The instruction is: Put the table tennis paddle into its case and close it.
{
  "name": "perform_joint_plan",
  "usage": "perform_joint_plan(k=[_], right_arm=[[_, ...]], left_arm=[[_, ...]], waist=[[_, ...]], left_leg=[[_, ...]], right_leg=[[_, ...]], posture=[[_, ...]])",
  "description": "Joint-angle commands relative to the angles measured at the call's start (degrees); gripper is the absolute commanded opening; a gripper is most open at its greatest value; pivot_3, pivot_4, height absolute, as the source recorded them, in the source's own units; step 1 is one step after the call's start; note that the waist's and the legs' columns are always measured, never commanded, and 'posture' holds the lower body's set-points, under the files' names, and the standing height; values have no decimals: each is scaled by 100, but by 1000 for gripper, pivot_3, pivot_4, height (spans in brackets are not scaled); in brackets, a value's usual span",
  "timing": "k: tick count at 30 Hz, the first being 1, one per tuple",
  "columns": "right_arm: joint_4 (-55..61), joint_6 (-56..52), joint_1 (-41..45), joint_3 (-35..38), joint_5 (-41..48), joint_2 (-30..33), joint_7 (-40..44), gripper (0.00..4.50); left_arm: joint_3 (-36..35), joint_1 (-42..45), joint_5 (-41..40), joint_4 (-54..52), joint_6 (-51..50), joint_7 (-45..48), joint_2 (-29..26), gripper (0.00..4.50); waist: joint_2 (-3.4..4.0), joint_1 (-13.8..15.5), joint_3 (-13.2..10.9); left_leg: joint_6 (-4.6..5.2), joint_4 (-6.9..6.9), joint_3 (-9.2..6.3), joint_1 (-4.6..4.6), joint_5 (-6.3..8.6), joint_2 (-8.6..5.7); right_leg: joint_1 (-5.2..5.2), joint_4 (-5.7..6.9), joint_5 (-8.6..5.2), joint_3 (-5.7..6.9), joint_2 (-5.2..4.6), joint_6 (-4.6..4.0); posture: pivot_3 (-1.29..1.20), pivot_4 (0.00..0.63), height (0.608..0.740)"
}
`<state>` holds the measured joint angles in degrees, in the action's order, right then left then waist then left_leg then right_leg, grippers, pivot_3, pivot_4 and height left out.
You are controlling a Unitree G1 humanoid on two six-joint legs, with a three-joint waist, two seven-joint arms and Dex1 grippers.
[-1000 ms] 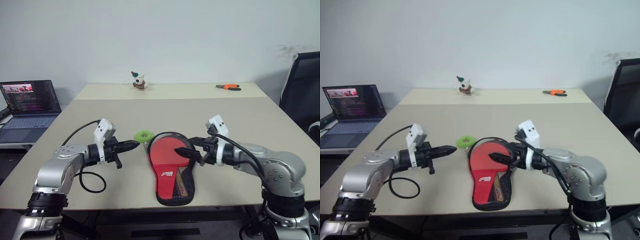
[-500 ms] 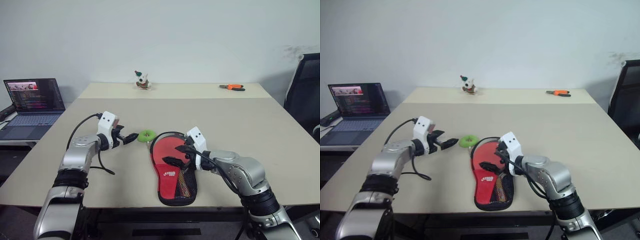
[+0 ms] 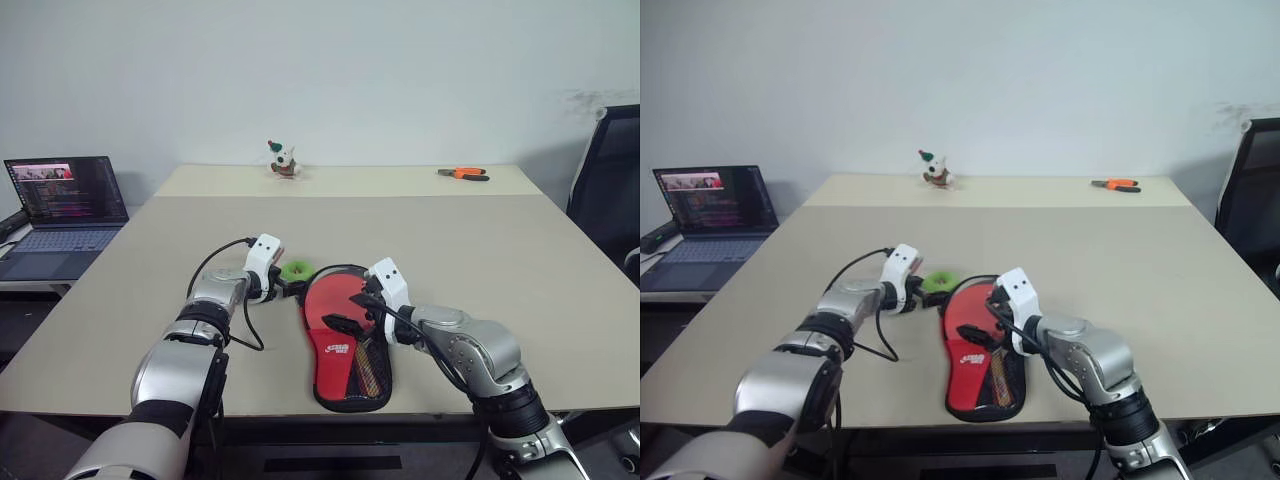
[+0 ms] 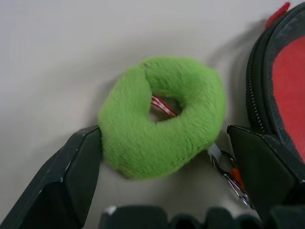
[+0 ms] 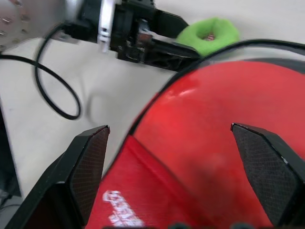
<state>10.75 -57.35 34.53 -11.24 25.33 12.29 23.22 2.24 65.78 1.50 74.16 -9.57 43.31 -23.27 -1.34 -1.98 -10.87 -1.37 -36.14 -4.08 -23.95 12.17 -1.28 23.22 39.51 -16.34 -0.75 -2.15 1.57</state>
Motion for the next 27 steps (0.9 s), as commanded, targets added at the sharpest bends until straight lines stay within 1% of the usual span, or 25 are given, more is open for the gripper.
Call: perform_joint_plan(k=[1, 3, 6, 10, 14, 15, 19, 22, 27], right_arm=[[322, 19, -38, 62, -36, 27, -41, 4500], [398, 18, -84, 26, -38, 84, -18, 4500], [491, 69, -120, -45, -51, 193, 65, 4500], [470, 172, -77, -66, -80, 199, 133, 4500], [365, 295, -31, -165, -130, 125, 246, 4500], [344, 320, -26, -194, -149, 115, 275, 4500], [-8, 519, -30, -526, -392, 5, 355, 4500], [-323, 629, -26, -813, -694, 184, 469, 4500], [-179, 476, -154, -935, -730, 477, 741, 4500]], left_arm=[[36, 107, 179, 79, 139, 3, 71, 4285], [-2, 98, 216, 94, 161, -35, 88, 3909], [-42, 60, 250, 100, 192, -36, 103, 2982], [-113, -15, 249, 95, 205, -113, 85, 1532], [-206, -44, 200, 88, 195, -253, 43, 212], [-227, -46, 197, 86, 194, -267, 39, 75], [-283, -65, 209, 67, 195, -280, -15, 71], [-210, -35, 346, 79, 220, -349, -92, 71], [-136, 213, 589, 155, 321, -844, -186, 71]], waist=[[-1, 4, 0], [-1, 10, 1], [-1, 7, 1], [-1, -11, 1], [-2, -21, 1], [-2, -24, 1], [-2, -45, 1], [-2, -54, 1], [-4, -71, 3]], left_leg=[[0, 0, 0, -1, 0, 1], [0, -1, -1, 0, 0, 0], [0, -3, -1, 0, 0, 0], [0, -3, 0, 3, 0, 0], [-1, -5, 0, 5, 0, 1], [-1, -7, 0, 5, 0, 1], [-1, -15, 0, 5, -1, 0], [-1, -22, -1, 6, -1, 0], [-1, -37, -2, 7, -1, 0]], right_leg=[[0, 0, 0, 0, 0, 0], [-1, 0, 0, 0, -2, 1], [-1, 2, 0, 1, -1, 1], [-1, 7, 0, -1, 1, 1], [-1, 13, 0, -2, 2, 1], [-1, 14, 0, -2, 2, 1], [-1, 25, 0, -2, 2, 0], [-1, 34, -1, -2, 3, 1], [-3, 44, 0, -1, 3, 1]], posture=[[0, 150, 740], [0, 150, 740], [0, 150, 740], [0, 150, 740], [0, 150, 740], [0, 150, 740], [0, 150, 740], [0, 150, 740], [0, 150, 740]])
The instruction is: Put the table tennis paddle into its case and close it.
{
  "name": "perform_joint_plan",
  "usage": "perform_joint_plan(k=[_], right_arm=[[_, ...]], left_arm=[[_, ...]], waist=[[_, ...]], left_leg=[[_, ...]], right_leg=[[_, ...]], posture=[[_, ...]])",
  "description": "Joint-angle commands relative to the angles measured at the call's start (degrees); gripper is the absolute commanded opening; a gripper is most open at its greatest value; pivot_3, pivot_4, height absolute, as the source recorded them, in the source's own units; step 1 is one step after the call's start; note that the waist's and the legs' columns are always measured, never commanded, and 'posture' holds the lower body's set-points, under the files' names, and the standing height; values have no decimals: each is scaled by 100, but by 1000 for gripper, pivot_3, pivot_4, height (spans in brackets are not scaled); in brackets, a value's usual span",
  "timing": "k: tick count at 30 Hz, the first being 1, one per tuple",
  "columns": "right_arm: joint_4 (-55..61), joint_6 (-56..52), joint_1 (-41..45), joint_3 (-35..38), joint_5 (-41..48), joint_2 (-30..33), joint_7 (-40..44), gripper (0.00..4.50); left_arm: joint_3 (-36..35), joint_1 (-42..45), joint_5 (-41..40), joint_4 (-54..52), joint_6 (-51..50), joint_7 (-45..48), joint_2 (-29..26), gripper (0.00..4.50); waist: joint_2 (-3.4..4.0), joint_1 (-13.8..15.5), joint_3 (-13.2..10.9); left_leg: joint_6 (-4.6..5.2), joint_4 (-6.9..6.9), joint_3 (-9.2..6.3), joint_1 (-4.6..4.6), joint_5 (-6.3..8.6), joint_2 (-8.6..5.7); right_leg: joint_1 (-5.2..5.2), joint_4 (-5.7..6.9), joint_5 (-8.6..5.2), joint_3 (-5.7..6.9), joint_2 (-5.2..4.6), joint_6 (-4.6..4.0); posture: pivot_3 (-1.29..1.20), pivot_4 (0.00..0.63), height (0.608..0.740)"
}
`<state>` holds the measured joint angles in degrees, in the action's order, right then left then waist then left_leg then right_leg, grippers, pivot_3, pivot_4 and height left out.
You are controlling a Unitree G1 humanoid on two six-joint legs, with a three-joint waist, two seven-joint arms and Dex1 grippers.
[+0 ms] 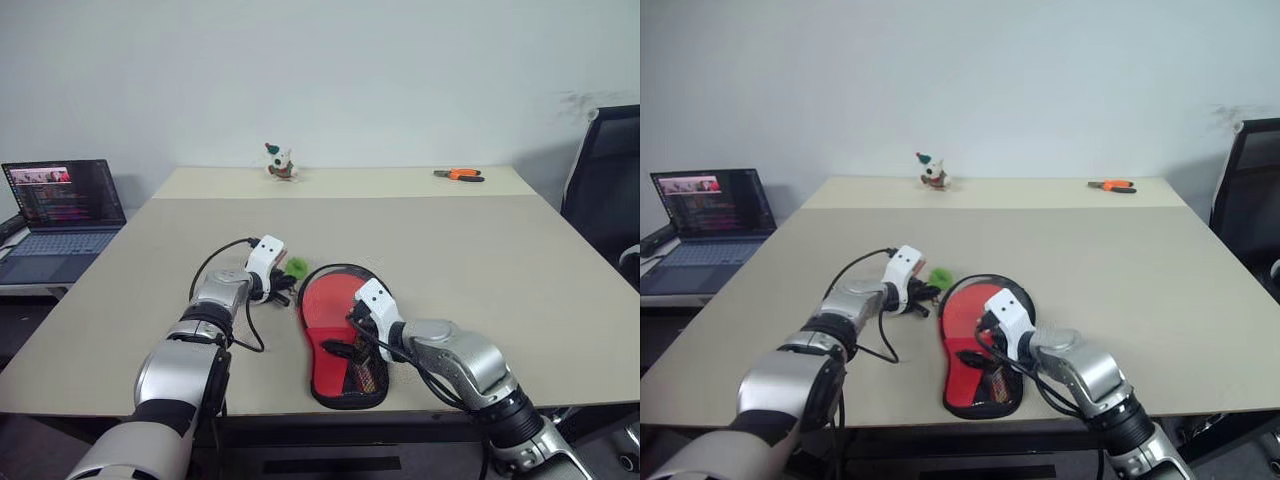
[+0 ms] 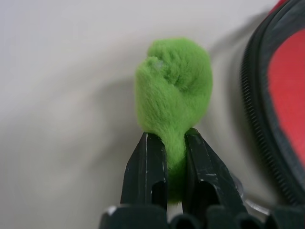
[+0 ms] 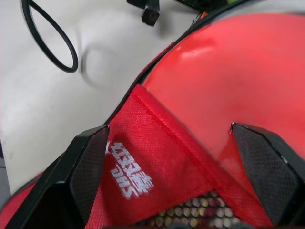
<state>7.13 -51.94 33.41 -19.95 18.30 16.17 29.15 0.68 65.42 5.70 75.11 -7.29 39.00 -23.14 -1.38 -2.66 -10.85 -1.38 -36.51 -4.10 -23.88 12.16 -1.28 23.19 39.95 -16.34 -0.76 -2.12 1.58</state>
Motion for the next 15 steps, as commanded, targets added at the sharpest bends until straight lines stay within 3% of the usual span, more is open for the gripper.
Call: perform_joint_plan(k=[1, 15], right_arm=[[198, -89, -75, -94, -38, 118, 174, 4500], [544, -466, -574, -433, -181, 126, 167, 4500]], left_arm=[[57, 322, 239, 81, 122, -539, -195, 71], [1308, 1071, 1874, 339, 1036, -2033, 349, 71]], waist=[[0, -7, 0], [-3, -52, 2]], left_leg=[[0, -5, -1, 0, 0, 0], [0, -24, -1, -2, 0, -2]], right_leg=[[0, 3, 0, 1, 3, 0], [-3, 10, 1, 0, 11, 3]], posture=[[0, 150, 740], [0, 150, 740]])
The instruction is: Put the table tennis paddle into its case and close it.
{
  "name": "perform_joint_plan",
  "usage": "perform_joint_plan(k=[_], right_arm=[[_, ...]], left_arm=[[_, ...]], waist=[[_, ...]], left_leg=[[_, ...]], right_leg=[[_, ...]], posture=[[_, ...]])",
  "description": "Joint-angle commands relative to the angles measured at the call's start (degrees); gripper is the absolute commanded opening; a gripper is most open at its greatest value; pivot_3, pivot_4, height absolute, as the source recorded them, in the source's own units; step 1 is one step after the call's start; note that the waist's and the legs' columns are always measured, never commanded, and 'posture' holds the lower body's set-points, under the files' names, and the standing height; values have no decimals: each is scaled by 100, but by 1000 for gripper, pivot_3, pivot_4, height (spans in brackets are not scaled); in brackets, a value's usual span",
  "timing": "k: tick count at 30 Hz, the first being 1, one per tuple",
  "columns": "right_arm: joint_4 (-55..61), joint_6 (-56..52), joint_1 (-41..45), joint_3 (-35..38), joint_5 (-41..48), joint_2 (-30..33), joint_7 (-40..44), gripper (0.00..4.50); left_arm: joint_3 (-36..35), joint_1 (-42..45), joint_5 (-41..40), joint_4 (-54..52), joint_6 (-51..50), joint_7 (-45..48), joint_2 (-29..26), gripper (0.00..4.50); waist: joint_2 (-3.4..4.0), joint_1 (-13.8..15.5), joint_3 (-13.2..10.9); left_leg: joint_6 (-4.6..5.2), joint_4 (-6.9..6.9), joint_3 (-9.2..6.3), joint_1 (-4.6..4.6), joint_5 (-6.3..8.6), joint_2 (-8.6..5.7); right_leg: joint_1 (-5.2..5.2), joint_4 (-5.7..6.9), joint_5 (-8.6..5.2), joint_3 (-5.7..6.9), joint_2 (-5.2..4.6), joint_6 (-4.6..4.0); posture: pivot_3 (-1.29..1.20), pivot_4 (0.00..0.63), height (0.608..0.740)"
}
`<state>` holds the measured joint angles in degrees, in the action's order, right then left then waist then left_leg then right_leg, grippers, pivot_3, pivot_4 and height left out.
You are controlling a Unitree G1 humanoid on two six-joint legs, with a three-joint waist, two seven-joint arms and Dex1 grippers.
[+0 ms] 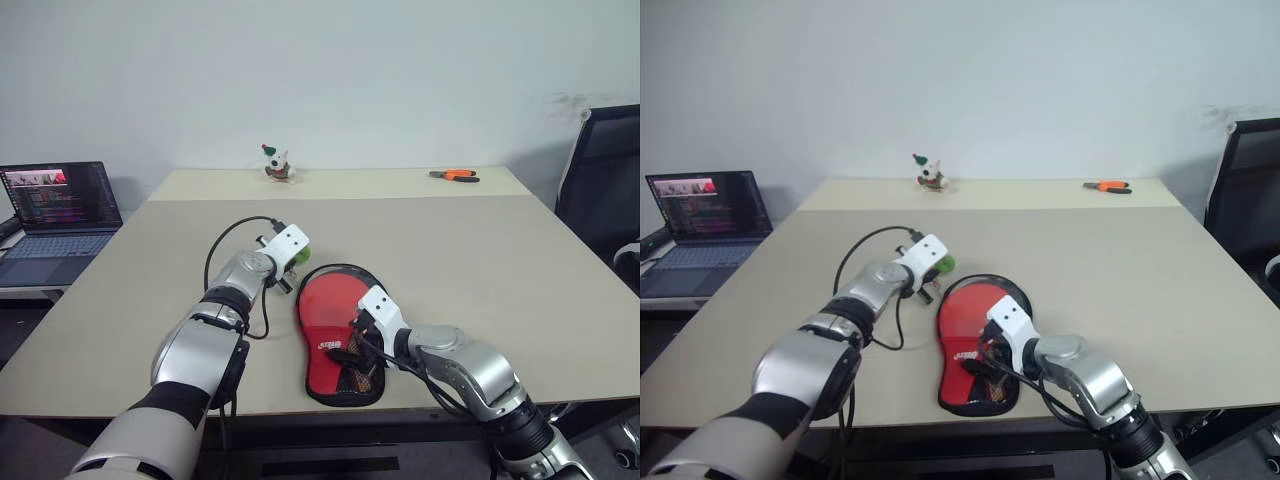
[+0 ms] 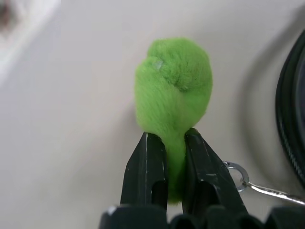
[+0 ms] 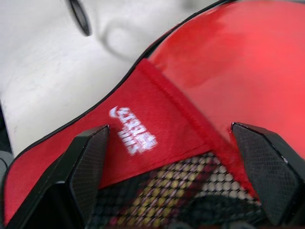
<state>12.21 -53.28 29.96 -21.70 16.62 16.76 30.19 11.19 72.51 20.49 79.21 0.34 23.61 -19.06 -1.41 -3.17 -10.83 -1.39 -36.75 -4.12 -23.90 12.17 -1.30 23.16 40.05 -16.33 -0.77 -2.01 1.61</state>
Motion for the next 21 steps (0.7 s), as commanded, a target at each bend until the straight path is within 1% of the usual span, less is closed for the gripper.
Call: perform_joint_plan(k=[1, 7, 11, 13, 21], right_arm=[[100, -378, -266, -269, -9, 70, 44, 4500], [523, -671, -546, -451, 21, 56, -50, 4500], [793, -872, -702, -489, 79, -4, -167, 4500], [904, -938, -812, -523, 84, -14, -224, 4500], [1126, -1127, -991, -502, 129, -81, -407, 4500]], left_arm=[[293, 388, 455, -59, 287, -566, -31, 71], [818, 564, 1109, 4, 498, -1100, 171, 71], [1107, 671, 1464, 27, 650, -1268, 239, 71], [1355, 770, 1734, 38, 748, -1427, 346, 71], [1942, 976, 2344, 73, 1079, -1727, 727, 71]], waist=[[0, -2, 0], [-1, 6, 0], [-2, 6, 0], [-2, 10, 0], [-4, 37, 0]], left_leg=[[0, 0, 0, 0, 0, 0], [0, 0, -2, -2, 0, 0], [0, 2, -1, -4, 0, 0], [0, 3, -3, -5, 1, 0], [0, 4, -3, -11, 1, -1]], right_leg=[[0, 0, 0, 0, 0, 0], [0, -1, 0, 1, -1, 1], [0, -6, -1, 1, -2, 2], [0, -6, -2, 2, -2, 2], [0, -14, -6, 2, -11, 9]], posture=[[0, 150, 740], [0, 150, 740], [0, 150, 740], [0, 150, 740], [0, 150, 740]])
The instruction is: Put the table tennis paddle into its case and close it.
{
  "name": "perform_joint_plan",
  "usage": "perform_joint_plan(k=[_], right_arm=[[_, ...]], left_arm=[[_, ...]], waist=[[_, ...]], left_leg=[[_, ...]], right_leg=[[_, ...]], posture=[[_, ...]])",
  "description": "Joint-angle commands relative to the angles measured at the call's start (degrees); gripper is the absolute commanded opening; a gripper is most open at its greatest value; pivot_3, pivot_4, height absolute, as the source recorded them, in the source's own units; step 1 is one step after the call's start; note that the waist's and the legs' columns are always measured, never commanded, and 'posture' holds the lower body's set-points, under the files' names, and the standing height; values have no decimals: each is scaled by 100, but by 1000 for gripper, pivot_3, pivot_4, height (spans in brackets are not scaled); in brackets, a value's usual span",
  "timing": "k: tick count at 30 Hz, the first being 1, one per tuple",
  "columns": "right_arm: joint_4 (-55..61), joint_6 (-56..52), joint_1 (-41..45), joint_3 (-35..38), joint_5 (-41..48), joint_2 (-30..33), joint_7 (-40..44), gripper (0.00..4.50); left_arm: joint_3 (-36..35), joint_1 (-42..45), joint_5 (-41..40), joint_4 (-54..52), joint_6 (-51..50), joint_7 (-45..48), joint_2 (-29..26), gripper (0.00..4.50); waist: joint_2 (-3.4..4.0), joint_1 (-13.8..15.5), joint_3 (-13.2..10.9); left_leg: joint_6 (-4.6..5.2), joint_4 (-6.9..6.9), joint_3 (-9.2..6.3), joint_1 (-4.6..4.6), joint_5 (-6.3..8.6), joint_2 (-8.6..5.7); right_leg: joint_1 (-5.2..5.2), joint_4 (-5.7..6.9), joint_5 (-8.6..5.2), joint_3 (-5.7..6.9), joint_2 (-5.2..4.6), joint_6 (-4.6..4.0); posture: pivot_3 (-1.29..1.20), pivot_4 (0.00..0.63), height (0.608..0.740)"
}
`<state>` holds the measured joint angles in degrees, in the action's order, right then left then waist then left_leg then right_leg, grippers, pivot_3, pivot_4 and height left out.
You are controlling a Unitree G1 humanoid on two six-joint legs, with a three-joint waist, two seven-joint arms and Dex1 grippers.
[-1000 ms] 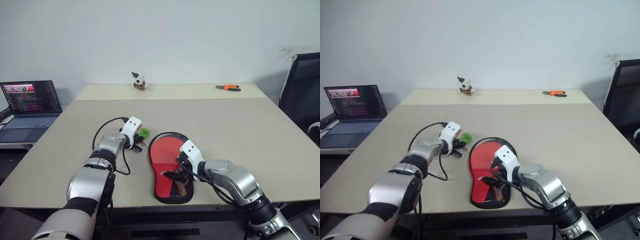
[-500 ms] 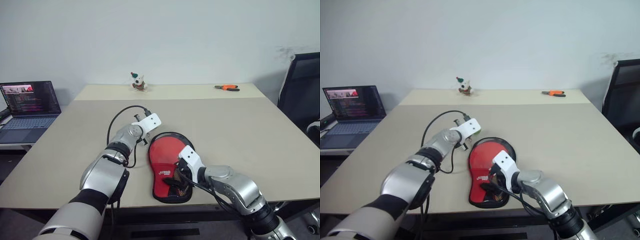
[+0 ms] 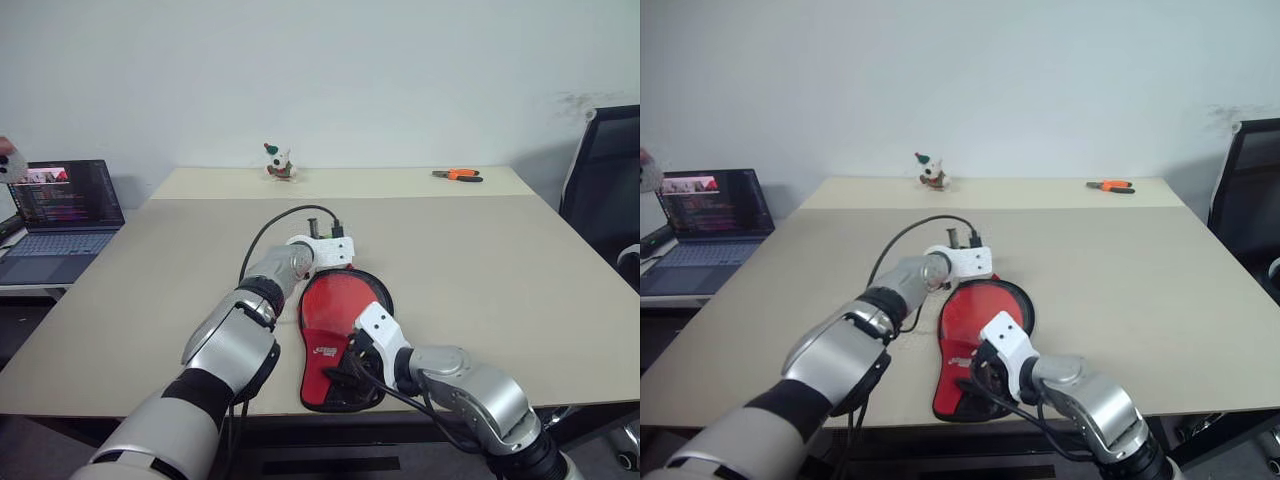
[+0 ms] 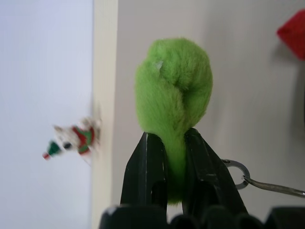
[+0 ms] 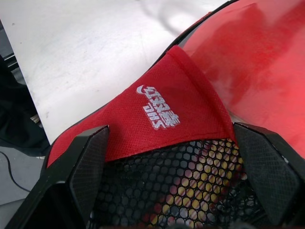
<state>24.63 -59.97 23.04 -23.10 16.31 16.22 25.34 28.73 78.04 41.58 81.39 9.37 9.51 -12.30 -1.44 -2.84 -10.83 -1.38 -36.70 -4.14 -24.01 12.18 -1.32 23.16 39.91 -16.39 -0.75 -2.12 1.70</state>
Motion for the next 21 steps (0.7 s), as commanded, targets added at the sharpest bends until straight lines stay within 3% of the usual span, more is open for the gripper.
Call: perform_joint_plan(k=[1, 21], right_arm=[[-97, -474, -313, -350, 167, -31, 64, 4500], [0, -624, -343, -290, 214, -188, -114, 4500]], left_arm=[[274, 451, 319, -141, 211, -366, 102, 71], [1041, 855, 1048, -120, 969, -887, 1191, 71]], waist=[[0, 7, 0], [-2, 57, 1]], left_leg=[[0, 0, 0, 0, 0, 0], [1, 2, 2, -3, 1, -3]], right_leg=[[0, 0, 0, 1, 0, 0], [0, -3, -13, -2, -5, 19]], posture=[[0, 150, 740], [0, 150, 740]])
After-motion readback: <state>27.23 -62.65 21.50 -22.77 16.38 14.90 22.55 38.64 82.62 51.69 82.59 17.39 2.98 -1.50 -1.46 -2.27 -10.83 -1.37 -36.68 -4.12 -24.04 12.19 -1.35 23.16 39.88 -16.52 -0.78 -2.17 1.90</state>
